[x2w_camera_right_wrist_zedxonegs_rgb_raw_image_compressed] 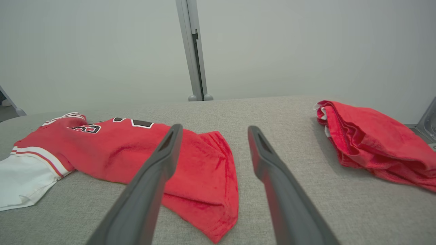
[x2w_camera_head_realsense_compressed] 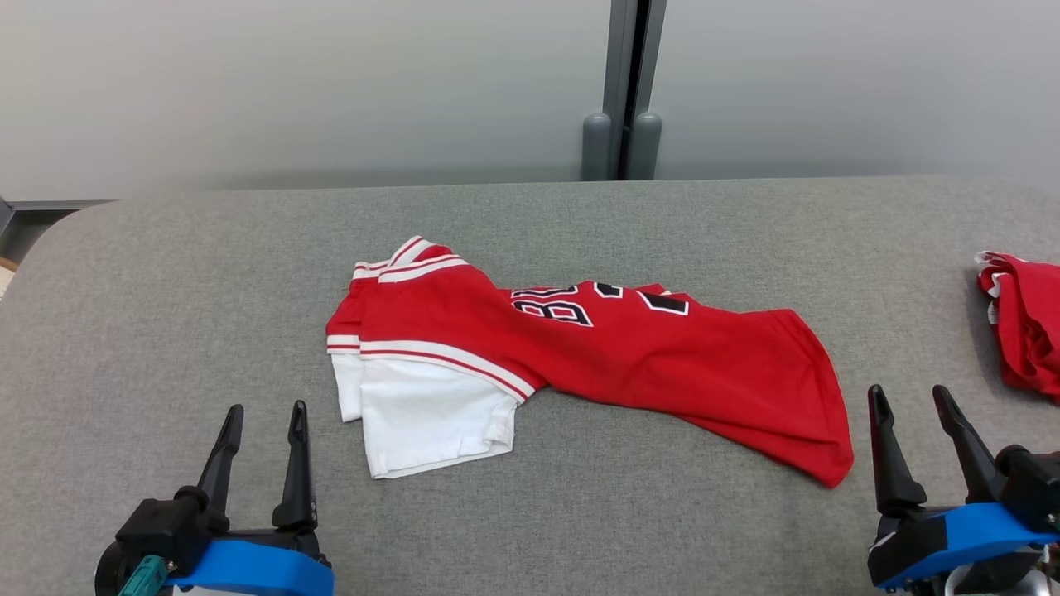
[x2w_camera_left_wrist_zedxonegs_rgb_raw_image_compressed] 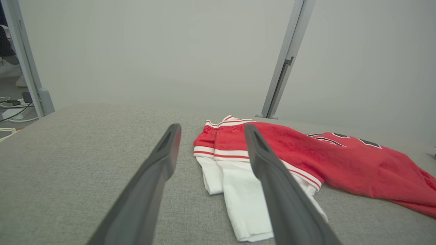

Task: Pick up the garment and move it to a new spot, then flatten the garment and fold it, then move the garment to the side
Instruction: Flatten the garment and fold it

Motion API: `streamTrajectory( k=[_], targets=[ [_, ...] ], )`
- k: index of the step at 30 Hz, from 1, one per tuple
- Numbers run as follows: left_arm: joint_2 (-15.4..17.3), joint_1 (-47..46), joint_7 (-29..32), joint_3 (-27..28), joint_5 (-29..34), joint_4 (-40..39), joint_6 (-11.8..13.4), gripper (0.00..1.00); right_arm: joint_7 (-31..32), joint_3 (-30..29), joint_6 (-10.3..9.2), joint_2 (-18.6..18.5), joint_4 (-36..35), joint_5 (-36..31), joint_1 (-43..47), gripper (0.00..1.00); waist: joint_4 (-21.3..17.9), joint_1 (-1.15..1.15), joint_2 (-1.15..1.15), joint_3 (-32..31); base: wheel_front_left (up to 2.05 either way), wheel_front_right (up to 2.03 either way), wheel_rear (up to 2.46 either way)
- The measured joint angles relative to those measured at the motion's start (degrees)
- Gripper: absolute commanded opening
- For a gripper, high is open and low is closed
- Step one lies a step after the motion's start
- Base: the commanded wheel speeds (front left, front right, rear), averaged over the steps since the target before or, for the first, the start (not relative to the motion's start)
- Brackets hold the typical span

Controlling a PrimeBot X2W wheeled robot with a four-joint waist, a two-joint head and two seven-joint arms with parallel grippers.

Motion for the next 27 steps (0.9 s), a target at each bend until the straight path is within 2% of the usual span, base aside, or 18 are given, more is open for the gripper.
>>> streamTrajectory(
  k=[15, 27],
  targets=[
    [0.13, -0.37, 0.03, -2.04, -0.1, 1.85, 0.0, 1.0, 0.51, 0.03, 0.0, 0.0, -0.02, 0.4, -0.06, 1.0, -0.35, 0.01, 0.0, 1.25, 0.0, 0.0, 0.0],
    [-2.68, -7.17, 12.22, -5.45, -4.17, 15.26, 0.7, 1.0, 1.29, 1.81, 0.0, 0.0, 0.91, 0.4, -0.86, 1.0, -1.55, 0.01, 0.0, 2.88, 0.0, 0.0, 0.0]
  ],
)
